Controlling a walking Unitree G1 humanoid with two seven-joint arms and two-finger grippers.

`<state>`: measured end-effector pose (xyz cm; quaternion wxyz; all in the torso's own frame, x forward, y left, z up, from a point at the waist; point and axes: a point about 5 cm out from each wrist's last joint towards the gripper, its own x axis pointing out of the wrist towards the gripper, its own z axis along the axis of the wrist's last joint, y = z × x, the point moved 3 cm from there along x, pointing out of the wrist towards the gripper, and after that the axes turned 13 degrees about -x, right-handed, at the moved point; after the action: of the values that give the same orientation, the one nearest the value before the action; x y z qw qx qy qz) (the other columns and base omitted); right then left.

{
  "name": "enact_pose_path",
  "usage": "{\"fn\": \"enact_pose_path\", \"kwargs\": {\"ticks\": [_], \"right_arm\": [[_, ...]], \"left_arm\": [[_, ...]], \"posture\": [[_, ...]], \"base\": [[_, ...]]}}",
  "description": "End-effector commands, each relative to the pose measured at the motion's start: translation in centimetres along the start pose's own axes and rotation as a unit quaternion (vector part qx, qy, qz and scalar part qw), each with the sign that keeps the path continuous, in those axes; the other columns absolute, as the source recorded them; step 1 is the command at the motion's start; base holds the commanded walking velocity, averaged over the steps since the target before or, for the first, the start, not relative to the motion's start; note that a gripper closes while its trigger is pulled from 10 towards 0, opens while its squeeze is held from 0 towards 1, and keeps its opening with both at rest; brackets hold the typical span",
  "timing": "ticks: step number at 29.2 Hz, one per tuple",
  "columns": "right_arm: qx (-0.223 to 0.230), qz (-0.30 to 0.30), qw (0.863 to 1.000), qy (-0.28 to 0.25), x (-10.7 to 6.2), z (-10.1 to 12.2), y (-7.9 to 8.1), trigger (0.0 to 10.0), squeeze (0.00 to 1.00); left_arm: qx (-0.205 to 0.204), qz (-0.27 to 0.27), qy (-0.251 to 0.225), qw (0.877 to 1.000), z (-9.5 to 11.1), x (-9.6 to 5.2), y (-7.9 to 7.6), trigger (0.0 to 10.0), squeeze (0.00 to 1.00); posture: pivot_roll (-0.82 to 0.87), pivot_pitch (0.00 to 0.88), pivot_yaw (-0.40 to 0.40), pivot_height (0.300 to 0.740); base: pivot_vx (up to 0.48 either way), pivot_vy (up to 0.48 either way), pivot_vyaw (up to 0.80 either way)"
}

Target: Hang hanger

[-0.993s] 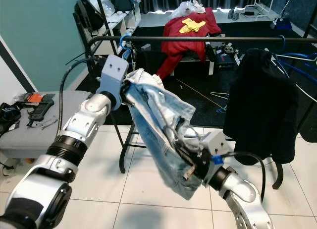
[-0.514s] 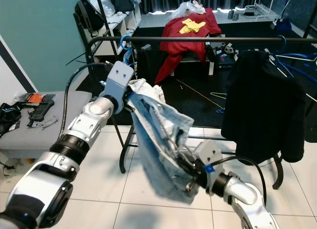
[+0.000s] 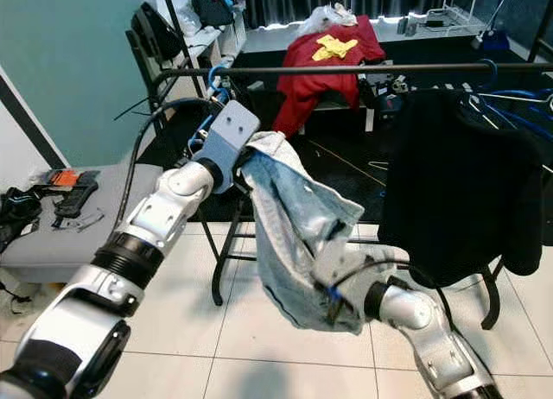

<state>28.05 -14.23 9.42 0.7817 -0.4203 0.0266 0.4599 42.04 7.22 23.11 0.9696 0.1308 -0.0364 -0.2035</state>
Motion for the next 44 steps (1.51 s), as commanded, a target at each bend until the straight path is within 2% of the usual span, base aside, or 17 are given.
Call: {"fn": "enact_pose_path", "kwargs": {"ticks": [1, 2, 5, 7, 8, 9, 10, 16, 19, 26, 33, 35, 36, 37, 39, 42, 44], "right_arm": [[-0.014, 0.032, 0.999, -0.017, 0.4, 0.3, 1.8, 10.0, 0.0], [-0.014, 0.032, 0.999, -0.017, 0.4, 0.3, 1.8, 10.0, 0.0], [-0.02, -0.054, 0.997, -0.042, 0.0, 0.9, 0.1, 10.0, 0.0], [-0.013, -0.146, 0.988, -0.049, -0.7, 1.1, -1.4, 10.0, 0.0], [-0.013, -0.146, 0.988, -0.049, -0.7, 1.1, -1.4, 10.0, 0.0], [-0.027, -0.225, 0.972, -0.056, -1.7, 1.3, -2.1, 10.0, 0.0], [-0.034, -0.248, 0.966, -0.062, -2.1, 1.5, -2.3, 10.0, 0.0], [-0.028, -0.315, 0.946, -0.075, -3.5, 1.8, -2.6, 10.0, 0.0], [0.004, -0.398, 0.911, -0.108, -5.5, 2.4, -3.2, 10.0, 0.0], [-0.009, -0.418, 0.895, -0.157, -7.0, 4.1, -2.4, 10.0, 0.0], [-0.016, -0.423, 0.892, -0.162, -8.0, 4.3, -1.7, 10.0, 0.0], [0.045, -0.326, 0.926, -0.183, -5.8, 4.8, 0.2, 10.0, 0.0], [0.045, -0.326, 0.926, -0.183, -5.8, 4.8, 0.2, 10.0, 0.0], [0.09, -0.294, 0.936, -0.173, -5.0, 4.1, 1.6, 10.0, 0.0], [0.111, -0.267, 0.941, -0.173, -4.4, 4.1, 2.3, 10.0, 0.0], [0.132, -0.263, 0.939, -0.176, -4.2, 4.1, 2.3, 10.0, 0.0], [0.177, -0.309, 0.912, -0.204, -4.2, 5.0, -0.5, 10.0, 0.0]], "left_arm": [[0.019, 0.031, -0.021, 0.999, 1.5, -0.1, 1.8, 0.0, 0.0], [0.019, 0.031, -0.021, 0.999, 1.5, -0.1, 1.8, 0.0, 0.0], [0.028, 0.048, -0.007, 0.998, 0.9, -0.2, 2.7, 0.0, 0.0], [0.029, 0.062, 0.006, 0.998, 0.3, -0.3, 3.4, 0.0, 0.0], [0.029, 0.062, 0.006, 0.998, 0.3, -0.3, 3.4, 0.0, 0.0], [0.032, 0.079, 0.023, 0.996, -0.6, -0.4, 4.2, 0.0, 0.0], [0.034, 0.085, 0.029, 0.995, -0.9, -0.4, 4.4, 0.0, 0.0], [0.031, 0.102, 0.041, 0.993, -1.7, -0.4, 5.0, 0.0, 0.0], [0.035, 0.125, 0.066, 0.989, -3.1, -0.7, 5.7, 0.0, 0.0], [0.055, 0.121, 0.113, 0.985, -6.1, -1.1, 5.4, 0.0, 0.0], [0.082, 0.115, 0.138, 0.98, -7.7, -1.8, 5.8, 0.0, 0.0], [0.081, 0.1, 0.14, 0.982, -8.1, -1.8, 5.5, 0.0, 0.0], [0.081, 0.1, 0.14, 0.982, -8.1, -1.8, 5.5, 0.0, 0.0], [0.067, 0.091, 0.123, 0.986, -7.2, -1.4, 5.1, 0.0, 0.0], [0.061, 0.078, 0.117, 0.988, -6.7, -1.1, 4.7, 0.0, 0.0], [0.061, 0.068, 0.117, 0.989, -6.6, -0.9, 4.4, 0.0, 0.0], [0.071, 0.018, 0.164, 0.984, -9.3, -1.4, 2.1, 0.0, 0.0]], "posture": [[-0.06, 0.02, 0.132, 0.74], [-0.06, 0.02, 0.132, 0.74], [-0.06, 0.024, 0.133, 0.74], [-0.06, 0.028, 0.133, 0.74], [-0.06, 0.028, 0.133, 0.74], [-0.06, 0.034, 0.139, 0.74], [-0.06, 0.034, 0.139, 0.74], [-0.06, 0.04, 0.143, 0.74], [-0.07, 0.044, 0.147, 0.74], [-0.07, 0.047, 0.149, 0.74], [-0.07, 0.049, 0.154, 0.74], [-0.08, 0.05, 0.156, 0.74], [-0.08, 0.05, 0.156, 0.74], [-0.06, 0.049, 0.147, 0.74], [-0.07, 0.048, 0.149, 0.74], [-0.07, 0.047, 0.151, 0.74], [-0.07, 0.047, 0.156, 0.74]], "base": [[0.0, 0.0, 0.0], [0.0, 0.0, 0.0], [0.0, 0.0, 0.0], [0.0, 0.0, 0.0], [0.0, 0.0, 0.0], [0.0, 0.0, 0.0], [0.0, 0.0, 0.0], [0.0, 0.0, 0.0], [0.0, 0.0, 0.0], [0.0, 0.0, 0.0], [0.0, 0.0, 0.0], [0.0, 0.0, 0.0], [0.0, 0.0, 0.0], [0.0, 0.0, 0.0], [0.0, 0.0, 0.0], [0.0, 0.0, 0.0], [0.0, 0.0, 0.0]]}}
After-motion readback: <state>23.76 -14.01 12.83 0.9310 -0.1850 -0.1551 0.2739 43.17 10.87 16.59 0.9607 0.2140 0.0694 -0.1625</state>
